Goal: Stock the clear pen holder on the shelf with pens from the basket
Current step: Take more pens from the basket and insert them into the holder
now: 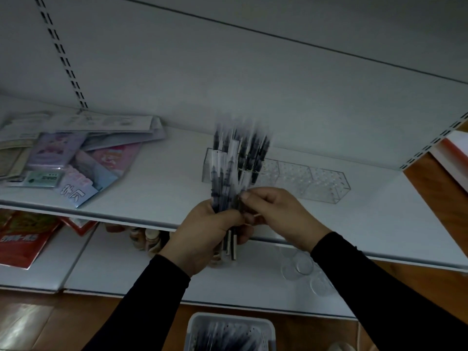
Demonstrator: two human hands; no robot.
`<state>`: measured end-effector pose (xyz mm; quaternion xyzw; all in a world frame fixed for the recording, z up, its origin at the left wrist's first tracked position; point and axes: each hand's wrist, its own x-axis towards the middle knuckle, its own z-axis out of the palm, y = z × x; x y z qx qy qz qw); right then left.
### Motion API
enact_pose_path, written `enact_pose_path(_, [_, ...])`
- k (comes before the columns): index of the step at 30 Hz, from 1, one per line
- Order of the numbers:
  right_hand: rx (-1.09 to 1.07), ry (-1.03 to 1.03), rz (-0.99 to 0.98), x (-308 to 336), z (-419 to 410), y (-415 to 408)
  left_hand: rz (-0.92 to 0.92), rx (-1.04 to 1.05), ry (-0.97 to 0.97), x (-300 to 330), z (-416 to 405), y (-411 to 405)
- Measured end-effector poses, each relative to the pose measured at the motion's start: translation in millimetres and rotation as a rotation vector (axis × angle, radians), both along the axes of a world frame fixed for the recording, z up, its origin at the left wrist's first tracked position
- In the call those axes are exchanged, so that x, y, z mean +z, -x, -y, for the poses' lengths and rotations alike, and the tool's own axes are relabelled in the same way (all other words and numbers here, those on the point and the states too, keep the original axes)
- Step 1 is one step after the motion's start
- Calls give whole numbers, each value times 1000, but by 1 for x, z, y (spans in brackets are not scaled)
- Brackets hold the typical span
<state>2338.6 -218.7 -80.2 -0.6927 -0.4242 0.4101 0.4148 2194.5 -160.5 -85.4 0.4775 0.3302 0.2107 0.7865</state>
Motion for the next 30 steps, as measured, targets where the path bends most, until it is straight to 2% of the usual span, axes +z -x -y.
enact_pose_path(3, [19, -27, -65, -3, 3, -1, 34, -9, 33, -1, 0, -1])
enact_pose_path(8, [-91, -70, 29, 9, 3, -7, 19, 55, 83, -4, -1, -4])
enact_pose_path(11, [-172, -114, 4, 14, 3, -17, 18, 104, 122, -5, 0, -6])
enact_pose_path(17, [-132, -60, 19, 10, 5, -13, 16, 84, 98, -5, 3, -9])
enact_pose_path(22, [-319, -199, -93, 24, 0, -24, -1, 194, 103, -9, -4, -6])
enact_pose_path(27, [-499, -387, 48, 50, -8, -54, -9, 265, 94, -13, -8, -4])
enact_pose_path(30, [-546, -429, 193, 56, -16, -64, -4, 258, 101, -14, -9, -3])
